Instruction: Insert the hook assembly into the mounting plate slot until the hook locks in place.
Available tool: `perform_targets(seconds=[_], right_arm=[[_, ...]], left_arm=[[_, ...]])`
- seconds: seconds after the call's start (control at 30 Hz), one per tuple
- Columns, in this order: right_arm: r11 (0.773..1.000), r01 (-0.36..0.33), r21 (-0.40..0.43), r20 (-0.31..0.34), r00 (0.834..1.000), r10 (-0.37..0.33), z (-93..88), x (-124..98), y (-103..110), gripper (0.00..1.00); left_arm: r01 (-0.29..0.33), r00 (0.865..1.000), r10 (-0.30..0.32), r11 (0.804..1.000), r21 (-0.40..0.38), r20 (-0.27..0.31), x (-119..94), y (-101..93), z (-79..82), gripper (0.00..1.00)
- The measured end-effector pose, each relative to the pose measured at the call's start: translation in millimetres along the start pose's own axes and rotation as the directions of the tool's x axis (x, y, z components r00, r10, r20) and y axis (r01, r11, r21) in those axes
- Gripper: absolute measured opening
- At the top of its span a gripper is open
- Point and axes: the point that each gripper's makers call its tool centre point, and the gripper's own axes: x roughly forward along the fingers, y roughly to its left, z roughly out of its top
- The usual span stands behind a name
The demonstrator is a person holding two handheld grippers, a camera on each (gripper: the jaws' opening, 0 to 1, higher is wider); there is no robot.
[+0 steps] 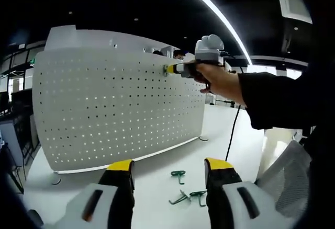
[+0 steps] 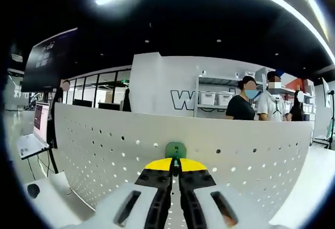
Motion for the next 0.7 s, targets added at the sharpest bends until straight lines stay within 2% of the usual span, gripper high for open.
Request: perform_targets(seconds=[0.07,0.13,0.27,0.3,0.4,0.53,0.7], right_arm=[[1.0,0.005,-0.006,0.004,1.0,-0.005,1.2,0.3,0.9,0.01],[0.997,0.022,-0.078,0.003,1.0,-0.021,1.9,0.8,1.2,0.01],[0.99,0.041,-0.136,0.001,0.999,-0.041,1.0,3.7,-0.3,0.01],[0.988,0.048,-0.149,-0.018,0.999,-0.051,-3.5,6.9,-2.1,0.01],[0.983,0.061,-0.174,-0.004,0.998,-0.062,-2.0,7.5,-1.2,0.01],[0.965,0.077,-0.25,-0.007,0.997,-0.082,-4.0,9.7,-4.1,0.01],[0.97,0.064,-0.233,-0.007,0.998,-0.068,-4.6,8.3,-3.8,0.02]], left_arm=[[0.001,1.0,-0.001,1.0,-0.002,0.001,-0.1,-0.1,0.0,0.55],[0.002,1.0,-0.002,1.0,-0.004,0.001,-0.3,-0.4,0.1,0.54],[0.003,1.0,-0.003,1.0,-0.006,0.004,-0.1,-0.5,0.5,0.54],[0.004,1.0,-0.004,1.0,-0.007,0.004,-0.1,-0.5,0.4,0.53],[0.003,1.0,-0.003,1.0,-0.008,0.004,-0.6,-0.2,0.5,0.53],[0.0,1.0,0.0,1.0,-0.01,0.008,-1.1,1.1,1.1,0.53],[0.0,1.0,0.0,1.0,-0.013,0.009,-1.2,1.0,1.3,0.53]])
